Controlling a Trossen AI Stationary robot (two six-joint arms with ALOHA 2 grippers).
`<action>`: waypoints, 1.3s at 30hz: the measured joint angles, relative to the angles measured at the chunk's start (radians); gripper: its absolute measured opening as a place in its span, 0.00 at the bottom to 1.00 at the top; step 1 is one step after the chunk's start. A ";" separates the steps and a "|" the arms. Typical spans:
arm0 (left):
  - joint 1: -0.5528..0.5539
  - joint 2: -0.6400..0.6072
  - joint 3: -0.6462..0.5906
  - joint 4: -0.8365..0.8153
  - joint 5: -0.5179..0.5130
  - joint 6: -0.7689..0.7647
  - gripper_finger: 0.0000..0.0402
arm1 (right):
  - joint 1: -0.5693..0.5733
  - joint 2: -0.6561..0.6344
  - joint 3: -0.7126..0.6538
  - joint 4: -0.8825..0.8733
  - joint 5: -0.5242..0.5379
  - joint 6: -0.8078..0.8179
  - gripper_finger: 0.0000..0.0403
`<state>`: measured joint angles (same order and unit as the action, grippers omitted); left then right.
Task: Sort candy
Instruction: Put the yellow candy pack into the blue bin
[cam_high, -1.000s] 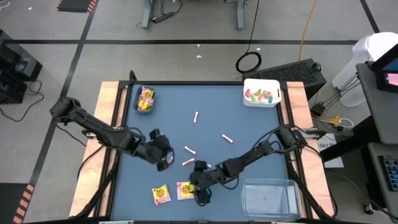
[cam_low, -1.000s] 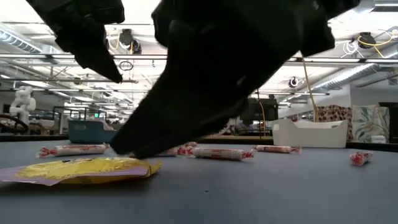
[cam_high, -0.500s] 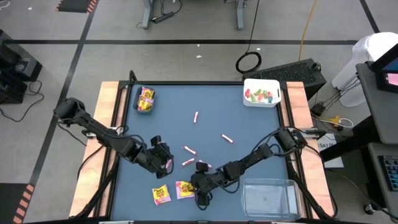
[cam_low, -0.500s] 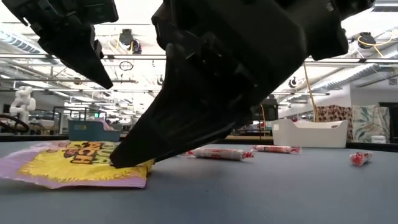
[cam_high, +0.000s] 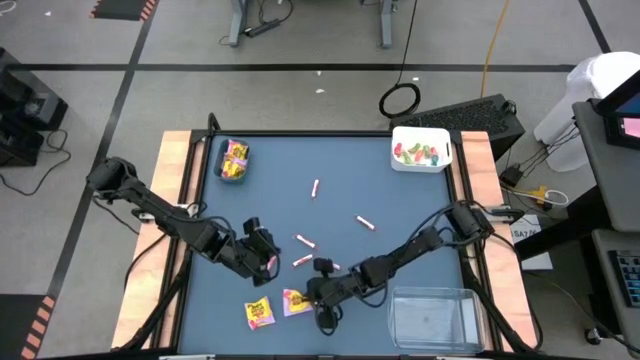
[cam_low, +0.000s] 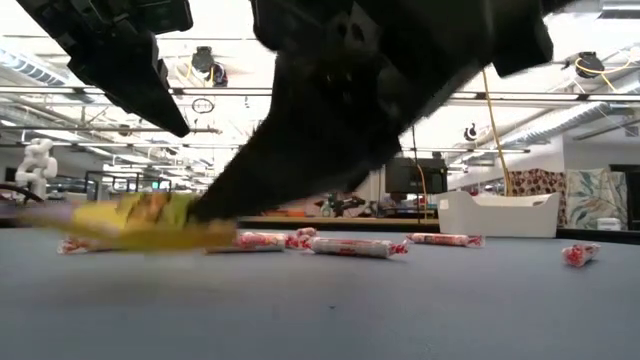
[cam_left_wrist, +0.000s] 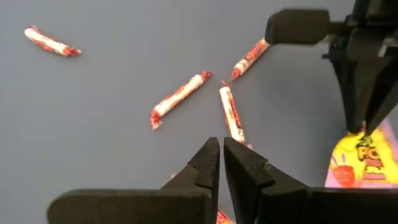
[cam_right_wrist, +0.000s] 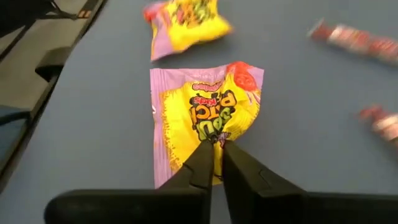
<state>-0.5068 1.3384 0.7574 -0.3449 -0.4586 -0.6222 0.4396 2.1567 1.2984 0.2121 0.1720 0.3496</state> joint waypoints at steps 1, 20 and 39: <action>0.000 0.000 0.000 0.002 -0.006 0.003 0.07 | -0.002 -0.017 0.000 -0.012 0.002 -0.015 0.04; -0.011 -0.005 0.001 0.403 -0.074 0.340 0.11 | -0.061 -0.380 0.002 -0.528 0.120 -0.194 0.05; -0.032 0.114 0.000 0.430 -0.212 1.239 0.66 | -0.180 -0.444 0.002 -0.588 0.163 -0.331 0.05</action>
<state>-0.5392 1.4528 0.7578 0.0849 -0.6710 0.6167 0.2598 1.7126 1.3003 -0.3763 0.3351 0.0187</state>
